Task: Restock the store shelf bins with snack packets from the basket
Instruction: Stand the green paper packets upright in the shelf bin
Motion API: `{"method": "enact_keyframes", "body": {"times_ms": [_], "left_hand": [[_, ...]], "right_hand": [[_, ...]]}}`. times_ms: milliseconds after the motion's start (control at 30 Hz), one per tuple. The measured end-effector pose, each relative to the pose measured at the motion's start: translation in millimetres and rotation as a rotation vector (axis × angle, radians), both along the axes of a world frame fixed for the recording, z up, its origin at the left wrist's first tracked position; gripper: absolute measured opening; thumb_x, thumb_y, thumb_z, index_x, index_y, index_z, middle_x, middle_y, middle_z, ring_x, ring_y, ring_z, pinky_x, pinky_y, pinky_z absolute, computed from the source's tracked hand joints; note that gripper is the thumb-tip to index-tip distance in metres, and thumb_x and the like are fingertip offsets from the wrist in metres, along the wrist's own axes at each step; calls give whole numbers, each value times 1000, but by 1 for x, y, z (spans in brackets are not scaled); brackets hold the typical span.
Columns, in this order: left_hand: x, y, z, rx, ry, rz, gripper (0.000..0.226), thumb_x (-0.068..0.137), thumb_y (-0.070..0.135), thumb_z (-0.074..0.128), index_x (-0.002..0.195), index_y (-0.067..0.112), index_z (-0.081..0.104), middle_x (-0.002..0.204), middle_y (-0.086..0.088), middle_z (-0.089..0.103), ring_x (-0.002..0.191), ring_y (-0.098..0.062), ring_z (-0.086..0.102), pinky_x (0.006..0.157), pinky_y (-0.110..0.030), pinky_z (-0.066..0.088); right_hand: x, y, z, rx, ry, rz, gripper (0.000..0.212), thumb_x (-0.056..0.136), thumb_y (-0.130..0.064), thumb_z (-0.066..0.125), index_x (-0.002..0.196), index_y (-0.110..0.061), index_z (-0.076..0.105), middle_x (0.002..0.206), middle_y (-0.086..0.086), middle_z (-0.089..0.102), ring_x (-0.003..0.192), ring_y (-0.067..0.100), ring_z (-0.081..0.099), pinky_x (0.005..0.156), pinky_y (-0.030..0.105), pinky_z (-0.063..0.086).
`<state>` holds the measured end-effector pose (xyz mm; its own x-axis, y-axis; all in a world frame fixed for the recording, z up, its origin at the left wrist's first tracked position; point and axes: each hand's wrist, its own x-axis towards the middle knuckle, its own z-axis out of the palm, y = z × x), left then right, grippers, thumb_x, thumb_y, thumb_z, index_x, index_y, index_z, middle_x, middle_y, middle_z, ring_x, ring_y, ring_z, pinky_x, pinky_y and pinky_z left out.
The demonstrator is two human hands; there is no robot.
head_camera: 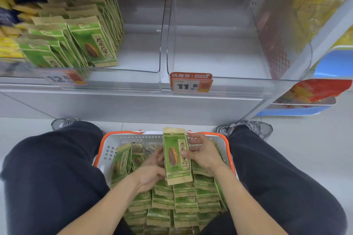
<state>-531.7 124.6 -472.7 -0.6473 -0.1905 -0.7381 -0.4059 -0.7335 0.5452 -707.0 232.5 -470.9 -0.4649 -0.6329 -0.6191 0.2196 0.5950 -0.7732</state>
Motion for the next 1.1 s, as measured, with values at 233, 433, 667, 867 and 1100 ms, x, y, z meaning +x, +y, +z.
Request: {"method": "enact_keyframes", "body": {"times_ms": [233,433,667,867,1100], "left_hand": [[20,-16,36,40,166,147,96,58,-18,46,143,25,45,145,-24,46,131,-49,45,107,-67,35],[23,-33,85,-323,125,173,66,79,22,71,139,18,44,128,-20,63,116,-43,61,93,-58,52],[24,-71,143,-754,103,140,83,60,33,89,131,26,48,117,-11,71,109,-30,68,95,-54,53],[31,-100,169,-775,185,97,57,85,11,74,133,21,45,119,-4,70,112,-24,67,91,-40,57],[25,-152,205,-827,353,77,56,87,12,69,136,20,44,125,-2,67,118,-18,63,92,-35,55]], "right_hand": [[7,-27,28,-17,-140,208,53,83,-9,79,129,-14,54,112,2,72,101,21,71,91,51,57],[18,-59,67,-173,67,260,43,85,-13,77,121,-22,56,114,1,67,104,21,67,90,47,57],[35,-85,120,-408,119,183,39,85,-12,78,116,-20,56,110,-1,67,98,16,68,84,39,60],[42,-106,131,-516,96,163,38,79,-17,84,111,-16,64,106,5,71,100,26,67,81,35,60],[44,-149,173,-647,387,207,30,88,-17,75,114,-21,59,112,-7,68,100,4,65,89,20,52]]}}
